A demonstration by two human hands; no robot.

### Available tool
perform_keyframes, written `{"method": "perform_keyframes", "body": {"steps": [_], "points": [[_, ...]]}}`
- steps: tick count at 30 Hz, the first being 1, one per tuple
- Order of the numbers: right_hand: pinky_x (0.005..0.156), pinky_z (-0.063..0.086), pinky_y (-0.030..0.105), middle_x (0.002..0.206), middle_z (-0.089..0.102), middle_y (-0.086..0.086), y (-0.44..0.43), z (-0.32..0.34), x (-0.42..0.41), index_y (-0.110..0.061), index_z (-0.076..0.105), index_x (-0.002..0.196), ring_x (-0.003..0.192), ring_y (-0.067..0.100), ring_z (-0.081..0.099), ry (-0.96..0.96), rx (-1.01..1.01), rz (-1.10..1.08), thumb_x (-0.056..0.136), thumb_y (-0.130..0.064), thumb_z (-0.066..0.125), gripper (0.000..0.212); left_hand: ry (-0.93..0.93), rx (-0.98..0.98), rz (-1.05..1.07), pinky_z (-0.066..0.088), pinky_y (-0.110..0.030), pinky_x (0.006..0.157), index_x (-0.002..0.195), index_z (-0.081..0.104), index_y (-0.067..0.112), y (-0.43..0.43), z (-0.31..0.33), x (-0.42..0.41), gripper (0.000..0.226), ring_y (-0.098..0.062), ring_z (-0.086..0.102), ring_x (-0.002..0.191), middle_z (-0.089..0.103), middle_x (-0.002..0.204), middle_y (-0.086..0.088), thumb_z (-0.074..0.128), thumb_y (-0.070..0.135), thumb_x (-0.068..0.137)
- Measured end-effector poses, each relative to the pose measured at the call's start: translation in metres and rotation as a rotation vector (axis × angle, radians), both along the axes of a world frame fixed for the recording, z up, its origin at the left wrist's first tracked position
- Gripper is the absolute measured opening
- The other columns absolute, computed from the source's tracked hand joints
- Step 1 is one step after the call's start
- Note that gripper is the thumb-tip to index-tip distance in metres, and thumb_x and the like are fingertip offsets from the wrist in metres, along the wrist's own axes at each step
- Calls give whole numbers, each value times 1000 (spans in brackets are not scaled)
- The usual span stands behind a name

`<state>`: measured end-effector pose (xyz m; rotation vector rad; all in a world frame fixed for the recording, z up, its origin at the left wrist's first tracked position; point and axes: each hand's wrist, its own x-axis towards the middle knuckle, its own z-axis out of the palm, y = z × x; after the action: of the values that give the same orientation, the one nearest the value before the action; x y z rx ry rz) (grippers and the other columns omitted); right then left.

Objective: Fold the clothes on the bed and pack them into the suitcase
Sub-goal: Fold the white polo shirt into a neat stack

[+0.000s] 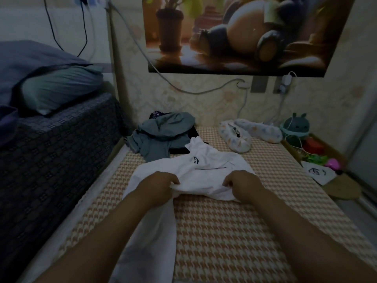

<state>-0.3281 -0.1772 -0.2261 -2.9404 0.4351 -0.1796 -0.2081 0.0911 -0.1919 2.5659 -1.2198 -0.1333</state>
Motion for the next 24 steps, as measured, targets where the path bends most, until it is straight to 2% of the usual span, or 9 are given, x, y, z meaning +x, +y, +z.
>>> {"method": "perform_keyframes", "body": {"steps": [3,6,8,10,13,17,20,22,24], "points": [[91,41,21,125,59,-2,11,16,-3,-26,63,120,112,15,56,-127,200,21,80,-23,61,40,274,-191,-132,49,-27,90,114,69,21,-14,8,-22,30,-14,61,106,67,116,2,53,8,92],[100,43,32,131,50,-4,28,20,-6,-24,40,144,121,20,51,184,285,185,77,-36,65,72,358,-349,-135,50,-26,88,116,64,19,-26,15,-38,27,-10,60,101,65,115,2,48,8,97],[94,43,29,128,59,5,29,16,-7,-16,54,134,115,25,55,173,146,137,82,-36,58,56,480,-321,-132,49,-19,78,116,60,19,-23,27,-38,24,-5,58,94,61,109,8,49,9,97],[77,43,27,108,68,13,28,25,-8,-6,67,108,100,29,61,-101,206,72,83,-32,51,39,555,-272,-97,46,-18,73,115,60,22,-14,37,-30,20,-7,58,95,60,109,8,52,16,97],[75,37,21,113,64,11,28,42,4,-7,62,115,100,21,59,-509,356,-17,92,-12,52,25,225,-419,158,50,-30,73,104,57,23,-3,38,-10,10,-21,60,94,61,107,-1,56,18,95],[104,41,34,152,24,5,41,25,23,-21,32,145,129,24,42,-449,390,93,87,-3,54,65,-362,-316,296,48,-38,81,116,61,19,-4,23,8,37,-30,53,106,59,115,-9,63,6,82],[89,47,47,118,43,2,48,13,23,-26,50,117,96,23,52,-424,229,126,71,-25,62,47,-281,-263,-43,48,-36,84,110,69,23,-15,8,1,29,-25,56,104,61,115,-4,59,18,82],[108,28,52,115,49,-4,53,9,22,-31,53,116,110,19,48,-256,95,173,64,-51,58,56,-177,-24,-106,50,-35,86,110,69,30,-26,-6,-5,24,-18,57,102,60,113,4,60,34,88],[116,-1,54,143,38,-7,56,-3,24,-34,39,140,139,17,27,-20,-10,237,62,-68,49,86,-293,118,-54,52,-29,76,81,62,38,-33,-12,2,9,-11,55,81,56,87,10,60,40,89]]}}
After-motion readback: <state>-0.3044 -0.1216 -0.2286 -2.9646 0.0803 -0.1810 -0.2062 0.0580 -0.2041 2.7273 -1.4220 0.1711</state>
